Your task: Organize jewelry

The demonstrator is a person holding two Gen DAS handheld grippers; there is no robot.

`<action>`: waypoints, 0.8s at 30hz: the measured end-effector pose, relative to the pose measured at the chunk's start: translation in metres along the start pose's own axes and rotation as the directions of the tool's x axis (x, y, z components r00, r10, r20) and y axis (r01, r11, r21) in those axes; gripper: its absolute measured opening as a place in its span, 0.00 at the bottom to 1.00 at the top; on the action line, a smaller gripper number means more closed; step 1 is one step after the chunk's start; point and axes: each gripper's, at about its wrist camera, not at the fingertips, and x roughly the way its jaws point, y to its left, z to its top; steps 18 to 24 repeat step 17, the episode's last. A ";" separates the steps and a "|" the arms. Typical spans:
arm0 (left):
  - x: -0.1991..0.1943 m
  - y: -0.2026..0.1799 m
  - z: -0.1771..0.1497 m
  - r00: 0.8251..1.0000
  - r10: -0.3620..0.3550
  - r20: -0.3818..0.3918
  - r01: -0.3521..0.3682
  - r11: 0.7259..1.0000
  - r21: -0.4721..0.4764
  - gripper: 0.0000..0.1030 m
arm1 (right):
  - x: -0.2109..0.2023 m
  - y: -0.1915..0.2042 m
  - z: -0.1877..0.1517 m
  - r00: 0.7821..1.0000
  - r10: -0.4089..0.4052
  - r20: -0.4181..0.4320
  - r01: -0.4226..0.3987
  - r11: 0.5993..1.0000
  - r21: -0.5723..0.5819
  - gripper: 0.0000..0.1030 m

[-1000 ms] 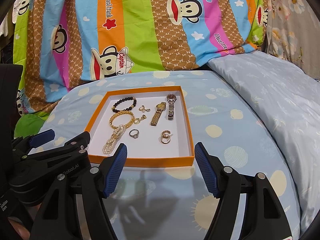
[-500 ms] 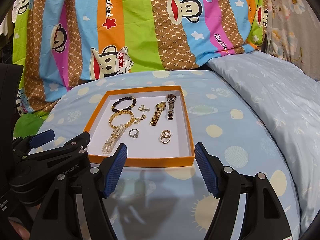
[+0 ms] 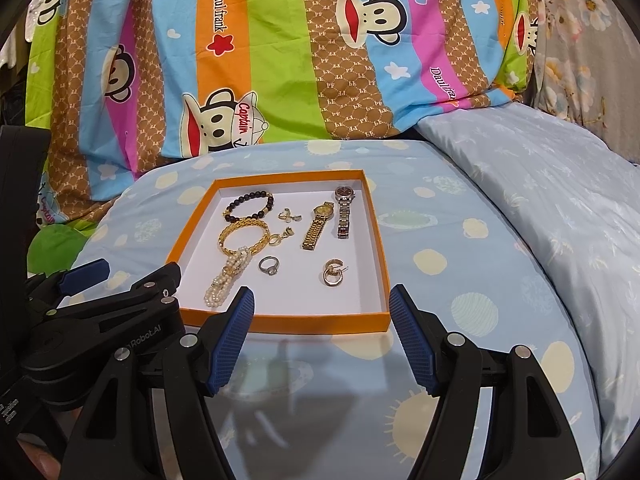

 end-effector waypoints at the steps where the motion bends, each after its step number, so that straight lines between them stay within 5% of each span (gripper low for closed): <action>1: 0.000 0.000 0.000 1.000 0.002 0.001 -0.002 1.000 0.000 0.75 | 0.000 0.000 0.000 1.000 0.000 0.000 0.000 1.000 0.000 0.67; 24: 0.002 -0.001 0.000 1.000 0.004 -0.009 -0.004 1.000 0.006 0.75 | 0.002 0.001 -0.001 1.000 -0.005 -0.004 0.005 1.000 0.001 0.67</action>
